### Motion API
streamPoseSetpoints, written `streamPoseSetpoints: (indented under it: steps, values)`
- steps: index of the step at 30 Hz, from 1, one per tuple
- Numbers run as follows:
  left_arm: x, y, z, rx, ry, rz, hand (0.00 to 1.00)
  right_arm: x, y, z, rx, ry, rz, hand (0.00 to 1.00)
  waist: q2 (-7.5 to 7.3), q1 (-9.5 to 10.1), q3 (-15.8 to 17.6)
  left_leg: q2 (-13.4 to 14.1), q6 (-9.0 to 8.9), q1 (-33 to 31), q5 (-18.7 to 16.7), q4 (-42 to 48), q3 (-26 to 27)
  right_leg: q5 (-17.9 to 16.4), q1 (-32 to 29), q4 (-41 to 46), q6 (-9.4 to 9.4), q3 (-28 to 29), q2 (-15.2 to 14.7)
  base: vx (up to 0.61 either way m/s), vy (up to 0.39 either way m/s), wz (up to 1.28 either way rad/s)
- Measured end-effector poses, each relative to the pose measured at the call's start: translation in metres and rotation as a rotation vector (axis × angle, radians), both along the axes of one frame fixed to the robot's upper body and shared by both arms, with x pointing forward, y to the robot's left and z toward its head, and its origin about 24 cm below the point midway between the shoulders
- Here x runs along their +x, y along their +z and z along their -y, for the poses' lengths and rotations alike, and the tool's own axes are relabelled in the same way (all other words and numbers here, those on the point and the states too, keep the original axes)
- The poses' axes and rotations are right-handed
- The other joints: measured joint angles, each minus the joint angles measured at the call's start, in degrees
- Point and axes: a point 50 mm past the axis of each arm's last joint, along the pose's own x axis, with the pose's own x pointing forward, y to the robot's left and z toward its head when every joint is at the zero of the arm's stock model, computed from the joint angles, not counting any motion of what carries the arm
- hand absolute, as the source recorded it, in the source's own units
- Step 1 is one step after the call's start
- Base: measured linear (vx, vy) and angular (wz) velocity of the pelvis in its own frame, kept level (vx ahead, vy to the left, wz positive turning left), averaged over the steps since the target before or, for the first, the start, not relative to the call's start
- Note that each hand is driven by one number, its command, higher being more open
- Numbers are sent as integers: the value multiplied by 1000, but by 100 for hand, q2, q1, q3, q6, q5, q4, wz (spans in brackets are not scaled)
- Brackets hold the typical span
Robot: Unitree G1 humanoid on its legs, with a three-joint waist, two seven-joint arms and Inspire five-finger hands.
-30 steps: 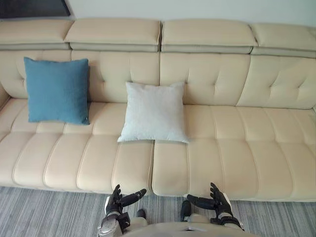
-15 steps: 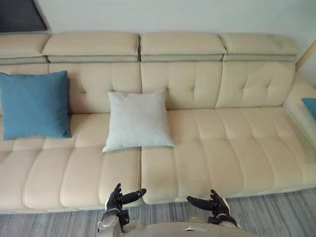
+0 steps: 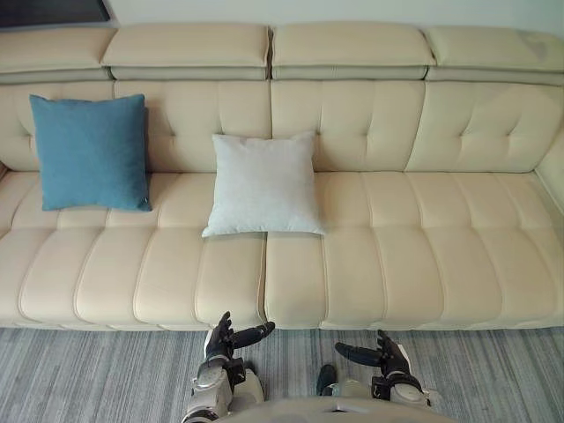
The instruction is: Pick up cushions and gather them together orderly.
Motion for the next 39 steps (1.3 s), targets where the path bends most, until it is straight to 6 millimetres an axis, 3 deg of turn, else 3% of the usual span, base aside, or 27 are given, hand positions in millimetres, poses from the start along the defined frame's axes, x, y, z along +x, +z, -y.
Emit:
streamPoseSetpoints:
  steps: [1,3,4,8,12,14,18,19,20,21,22,24,25,27,29,31,32,34,35,36,38,39]
  values:
    - [2,0,3,-11,6,3,100,3,1,1,-2,1,3,100,21,9,20,-49,8,87,-75,-186,-31,39,-22,17,102,79,-14,-147,201,-24]
    - [1,1,-7,16,19,3,100,1,-1,-9,29,1,1,100,-145,13,-39,-179,78,136,-75,-335,147,259,34,-205,250,161,-119,-157,195,-28]
    - [0,1,-8,20,20,1,100,0,-1,-10,31,-1,-1,100,-161,9,-51,-203,85,186,-70,-375,180,276,66,-249,261,205,-128,-51,106,-24]
    - [-10,-5,-8,13,17,-41,100,-7,-3,-2,27,-50,-18,100,-35,-4,-168,-383,108,764,-17,-855,330,545,516,-801,312,487,-110,31,61,-28]
    - [-20,-11,-8,8,5,-96,100,-13,-6,7,22,-88,-50,100,112,-28,-347,-394,147,954,104,-1033,536,714,517,-1097,318,846,51,138,18,-47]
    - [-23,-13,-10,17,-5,-113,100,-13,-6,7,24,-87,-53,100,110,-25,-345,-373,148,1054,100,-1082,545,774,525,-1197,281,1063,124,144,-27,-78]
    - [-25,-15,-13,35,-39,-147,100,-11,-6,11,28,-102,-50,100,124,-49,-211,-252,156,1429,-105,-1089,1155,973,427,-1254,210,1788,417,34,14,-125]
    - [-21,-14,-11,38,-56,-136,100,-7,-6,11,20,-81,-50,100,160,-62,-176,-173,163,1402,-254,-1051,1371,1197,240,-1333,57,1614,573,-92,-35,-150]
    - [-16,-12,-14,55,-83,-124,100,5,-4,9,23,-61,-31,100,184,-60,-47,-74,135,1299,-283,-1024,1748,1021,130,-1422,-443,791,522,-101,-61,-147]
    - [-13,-12,-12,53,-92,-122,100,7,-3,11,19,-60,-27,100,230,-105,8,-17,134,1298,-282,-1021,1854,933,37,-1255,-506,332,439,-48,-26,-151]
    - [-10,-11,-8,55,-123,-117,100,9,-2,15,12,-65,-30,100,317,-125,83,95,104,1367,-265,-1032,2199,513,-179,-567,-660,-994,160,58,32,-115]
    - [-12,-12,-11,66,-137,-126,100,7,-3,17,3,-71,-35,100,311,-134,120,113,96,1516,-263,-1025,2643,175,-163,68,-876,-2369,-164,141,9,-136]
    - [-13,-12,-14,74,-134,-130,100,6,-3,17,0,-73,-39,100,255,-117,135,53,93,1636,-263,-1025,2842,2,-101,146,-758,-2844,-233,198,-99,-160]
    - [-10,-11,-14,77,-138,-123,100,5,-3,23,-19,-78,-46,100,340,-191,197,61,81,1784,-263,-1030,2992,-83,-117,215,-685,-2896,-138,150,-102,-121]
    - [-2,-8,-11,82,-166,-105,100,4,-2,29,-34,-91,-48,100,400,-202,232,167,26,1857,-229,-830,2996,-196,-122,191,-697,-2554,60,109,-153,-79]
    - [5,-6,-7,86,-204,-87,100,3,-3,29,-34,-89,-53,100,332,-248,232,477,25,1670,-228,160,2954,-364,-55,181,-637,-2331,164,139,-244,-66]
    - [6,-6,-4,86,-230,-85,100,3,-3,27,-33,-80,-52,100,322,-282,285,977,290,1214,-60,1662,2650,-378,206,-32,-673,-2157,365,113,-248,-60]
    - [0,-8,-1,73,-241,-97,100,3,-3,25,-34,-57,-56,100,299,-235,361,1281,719,628,-228,3198,2056,-406,485,-220,-732,-1860,611,105,-178,-79]
    - [3,-6,-3,77,-244,-82,100,5,-3,24,-38,-42,-58,100,335,-216,388,1142,580,242,-408,3702,1565,-440,618,-298,-787,-1690,703,151,-119,-106]
    - [8,-3,-5,87,-241,-50,100,3,-4,24,-38,-41,-68,100,262,-151,455,822,421,-104,-563,3795,1154,-452,752,-364,-820,-1470,764,185,-91,-127]
    - [19,6,-4,99,-234,23,100,2,-6,24,-37,-51,-85,100,206,74,604,69,405,-656,-679,2777,477,-429,1053,-531,-767,-953,847,153,-29,-130]
    - [20,6,-4,101,-234,30,100,2,-6,23,-37,-53,-85,100,207,80,617,-77,397,-749,-674,2427,366,-432,1088,-580,-765,-870,862,124,-11,-93]
